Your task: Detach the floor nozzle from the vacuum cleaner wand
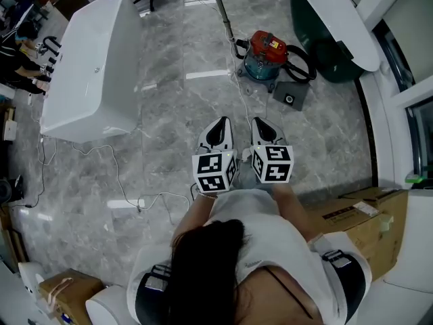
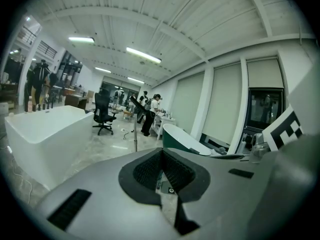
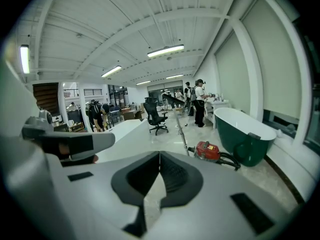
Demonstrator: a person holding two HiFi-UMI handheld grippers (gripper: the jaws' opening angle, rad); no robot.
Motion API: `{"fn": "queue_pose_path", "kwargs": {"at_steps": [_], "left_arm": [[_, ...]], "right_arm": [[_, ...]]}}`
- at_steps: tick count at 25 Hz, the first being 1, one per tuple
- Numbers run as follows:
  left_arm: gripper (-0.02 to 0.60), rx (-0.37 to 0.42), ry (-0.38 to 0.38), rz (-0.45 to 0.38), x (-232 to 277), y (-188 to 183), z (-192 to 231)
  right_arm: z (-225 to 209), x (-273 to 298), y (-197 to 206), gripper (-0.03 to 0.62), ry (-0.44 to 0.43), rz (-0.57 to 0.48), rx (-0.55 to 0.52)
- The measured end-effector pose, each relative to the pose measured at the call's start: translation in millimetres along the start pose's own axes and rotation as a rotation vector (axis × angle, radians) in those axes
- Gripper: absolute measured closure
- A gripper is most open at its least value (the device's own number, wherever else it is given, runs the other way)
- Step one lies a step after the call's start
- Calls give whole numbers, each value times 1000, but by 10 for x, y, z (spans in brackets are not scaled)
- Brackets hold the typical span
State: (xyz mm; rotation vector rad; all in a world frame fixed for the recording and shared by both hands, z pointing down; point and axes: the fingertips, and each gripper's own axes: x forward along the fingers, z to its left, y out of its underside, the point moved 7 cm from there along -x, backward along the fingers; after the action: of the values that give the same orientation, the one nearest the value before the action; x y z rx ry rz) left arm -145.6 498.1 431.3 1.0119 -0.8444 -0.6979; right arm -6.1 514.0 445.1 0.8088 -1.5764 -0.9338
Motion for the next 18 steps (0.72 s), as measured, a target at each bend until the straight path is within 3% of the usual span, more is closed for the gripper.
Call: {"fn": "queue_pose_path", "kwargs": {"at_steps": [8,18], "left_arm": [[577,-17,-4,2,149,12,-75],[577,-36,-26,0,432,-93,-85]], "right_arm": [[-199,76,-74,579,44,-26,3],[-348,351,-261,579,17,-28,-26]]}}
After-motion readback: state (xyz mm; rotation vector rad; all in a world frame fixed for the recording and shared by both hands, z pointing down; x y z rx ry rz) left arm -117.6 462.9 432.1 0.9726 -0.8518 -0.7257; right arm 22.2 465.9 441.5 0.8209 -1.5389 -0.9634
